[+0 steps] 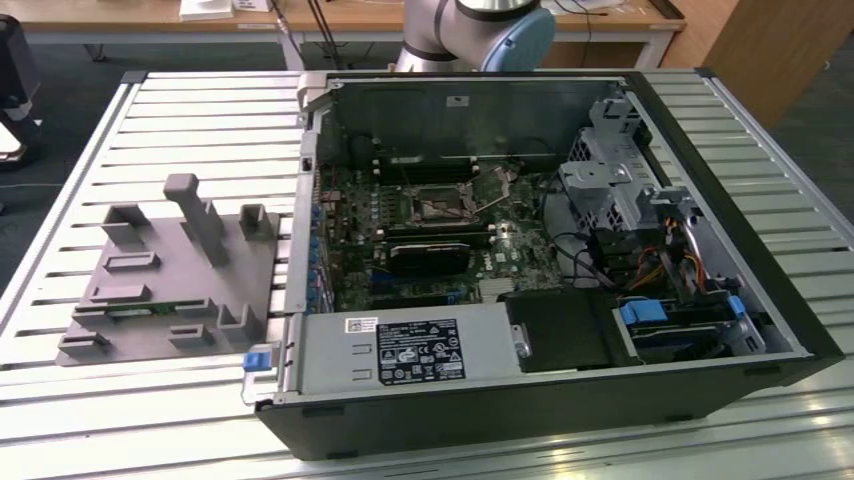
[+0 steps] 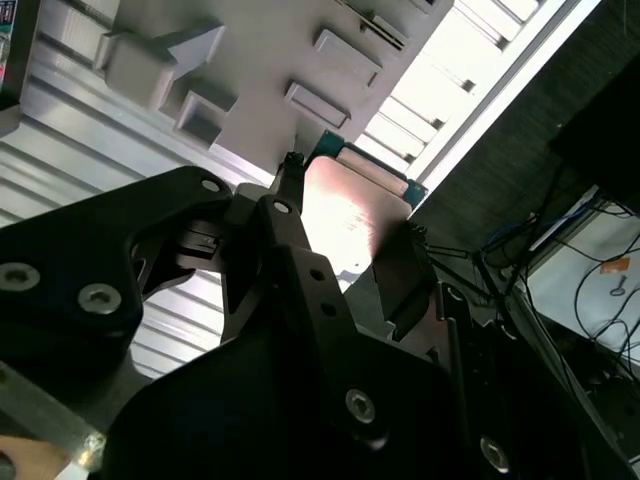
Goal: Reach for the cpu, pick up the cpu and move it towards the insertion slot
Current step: 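Pick up the cpu and move it towards the insertion slot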
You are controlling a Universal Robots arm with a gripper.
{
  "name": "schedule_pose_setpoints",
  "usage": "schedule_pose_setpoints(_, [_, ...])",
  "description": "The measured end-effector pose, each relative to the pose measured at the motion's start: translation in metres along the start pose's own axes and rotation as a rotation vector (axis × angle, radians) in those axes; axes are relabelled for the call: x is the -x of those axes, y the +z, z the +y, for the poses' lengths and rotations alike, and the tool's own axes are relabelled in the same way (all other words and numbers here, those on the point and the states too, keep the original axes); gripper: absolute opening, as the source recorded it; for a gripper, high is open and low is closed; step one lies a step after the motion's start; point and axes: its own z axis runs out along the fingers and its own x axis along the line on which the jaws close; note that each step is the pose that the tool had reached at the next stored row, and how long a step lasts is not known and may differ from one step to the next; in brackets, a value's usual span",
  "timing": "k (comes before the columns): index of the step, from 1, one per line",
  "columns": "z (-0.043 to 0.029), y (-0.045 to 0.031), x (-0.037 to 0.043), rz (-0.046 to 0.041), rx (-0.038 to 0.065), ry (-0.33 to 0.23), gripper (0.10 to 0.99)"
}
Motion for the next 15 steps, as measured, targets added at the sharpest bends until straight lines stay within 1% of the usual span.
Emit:
schedule_pose_setpoints(2, [0.0001, -0.0019, -0.0001, -0.0001, 0.0, 0.0, 0.529])
schedule_pose_setpoints(8, [0.0, -0.0022, 0.002, 0.0, 0.0, 0.0, 0.529])
schedule_pose_setpoints(11, [0.0, -0.0023, 0.0054, 0.0, 0.0, 0.0, 0.529])
schedule_pose_setpoints(15, [-0.0002, -0.0023, 0.0127, 0.0, 0.0, 0.0, 0.529])
